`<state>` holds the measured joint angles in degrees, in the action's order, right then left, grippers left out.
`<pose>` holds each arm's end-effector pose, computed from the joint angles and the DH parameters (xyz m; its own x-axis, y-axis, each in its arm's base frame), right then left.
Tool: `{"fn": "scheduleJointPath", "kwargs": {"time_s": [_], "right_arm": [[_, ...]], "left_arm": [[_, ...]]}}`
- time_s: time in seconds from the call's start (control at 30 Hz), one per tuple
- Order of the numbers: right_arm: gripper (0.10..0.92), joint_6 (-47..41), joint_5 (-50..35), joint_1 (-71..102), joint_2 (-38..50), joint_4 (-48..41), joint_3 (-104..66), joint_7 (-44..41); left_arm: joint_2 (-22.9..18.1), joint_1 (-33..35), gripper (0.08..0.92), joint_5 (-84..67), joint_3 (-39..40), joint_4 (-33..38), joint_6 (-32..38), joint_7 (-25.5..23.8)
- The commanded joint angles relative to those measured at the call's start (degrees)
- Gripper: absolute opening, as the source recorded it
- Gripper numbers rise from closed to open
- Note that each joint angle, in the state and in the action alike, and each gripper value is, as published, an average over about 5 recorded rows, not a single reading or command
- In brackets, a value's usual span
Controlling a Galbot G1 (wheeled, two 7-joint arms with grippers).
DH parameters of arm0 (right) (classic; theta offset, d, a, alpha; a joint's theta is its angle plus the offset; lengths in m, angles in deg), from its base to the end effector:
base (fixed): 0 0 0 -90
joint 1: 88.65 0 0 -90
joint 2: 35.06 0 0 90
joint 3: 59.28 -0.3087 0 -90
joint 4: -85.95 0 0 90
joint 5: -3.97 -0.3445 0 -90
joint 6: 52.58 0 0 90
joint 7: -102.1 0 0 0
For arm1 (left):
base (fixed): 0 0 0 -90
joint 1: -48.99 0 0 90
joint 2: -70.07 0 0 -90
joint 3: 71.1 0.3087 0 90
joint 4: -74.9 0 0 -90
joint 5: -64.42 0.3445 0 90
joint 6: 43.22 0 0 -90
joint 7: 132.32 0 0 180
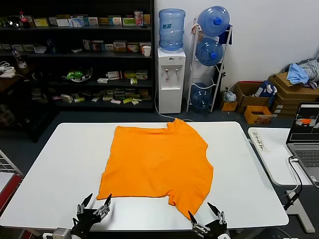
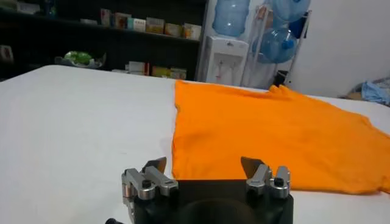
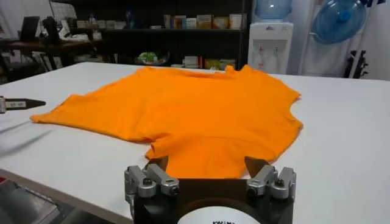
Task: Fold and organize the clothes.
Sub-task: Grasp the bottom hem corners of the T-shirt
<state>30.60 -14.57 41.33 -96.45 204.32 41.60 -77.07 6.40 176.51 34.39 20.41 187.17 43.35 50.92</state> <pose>0.1287 -0.0192 -0.3098 -0.8425 -0.3512 0.4084 -0.3585 0.9315 0.0614 0.1533 0.0715 -0.3237 -0.9198 0.1401 0.3665 0.0963 0.9861 -0.1354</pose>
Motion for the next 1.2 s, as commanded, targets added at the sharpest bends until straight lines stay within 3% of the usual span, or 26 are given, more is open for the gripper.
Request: {"fn": "scheduleJointPath", "kwargs": {"time_s": [0.03,0.33,0.93,1.03,1.2], "right_arm": [[0.823,-0.4,-0.09,-1.33,0.16,0.14,0.85,0.49],[0.823,-7.76,-0.83,-7.62,-1.76,-2.25,7.62,6.64],[0.823,-8.94,0.68,-7.65,-2.08,-3.53,8.1,8.05],[0.801,-8.97,1.2,-7.65,-2.12,-3.81,8.07,8.29],[0.671,-8.72,1.83,-7.56,-2.22,-4.03,7.95,8.9]], "left_arm": [[1.26,-1.42,0.823,-0.28,-0.06,-0.83,-3.4,-0.81],[3.06,-4.92,0.823,-1.01,0.42,-2.16,-7.81,-1.41],[1.84,-5.53,0.823,-0.27,0.86,-4.72,-7.1,-0.15],[1.76,-5.92,0.798,-0.1,1.09,-5.71,-6.98,-0.09],[1.48,-6.52,0.679,0.16,1.4,-6.59,-6.16,0.05]]}}
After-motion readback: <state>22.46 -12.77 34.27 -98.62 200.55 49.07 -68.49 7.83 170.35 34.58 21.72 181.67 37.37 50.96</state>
